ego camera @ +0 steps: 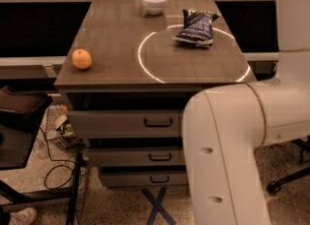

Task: Place 7up can upright

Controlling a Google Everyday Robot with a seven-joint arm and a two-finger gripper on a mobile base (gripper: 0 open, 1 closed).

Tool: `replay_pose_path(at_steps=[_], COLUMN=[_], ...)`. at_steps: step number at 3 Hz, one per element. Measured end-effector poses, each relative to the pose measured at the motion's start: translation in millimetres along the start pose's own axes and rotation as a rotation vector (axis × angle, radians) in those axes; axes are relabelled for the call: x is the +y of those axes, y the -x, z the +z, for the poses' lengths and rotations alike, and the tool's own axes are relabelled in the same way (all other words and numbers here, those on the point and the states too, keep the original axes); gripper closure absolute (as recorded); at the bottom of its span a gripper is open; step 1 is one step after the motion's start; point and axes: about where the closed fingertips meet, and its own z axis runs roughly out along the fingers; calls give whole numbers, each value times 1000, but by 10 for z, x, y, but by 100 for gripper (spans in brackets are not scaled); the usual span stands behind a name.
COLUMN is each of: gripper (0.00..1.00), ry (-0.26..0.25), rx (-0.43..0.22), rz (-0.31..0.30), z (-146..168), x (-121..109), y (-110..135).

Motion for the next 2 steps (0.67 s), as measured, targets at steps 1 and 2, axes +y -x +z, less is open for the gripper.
replay_pose_path(at_steps=[1,2], gripper=[100,100], ry=[-2,6], rx=[-22,-25], rz=[-4,0], z=[-4,3], x=[-105,-109], y=[6,-1])
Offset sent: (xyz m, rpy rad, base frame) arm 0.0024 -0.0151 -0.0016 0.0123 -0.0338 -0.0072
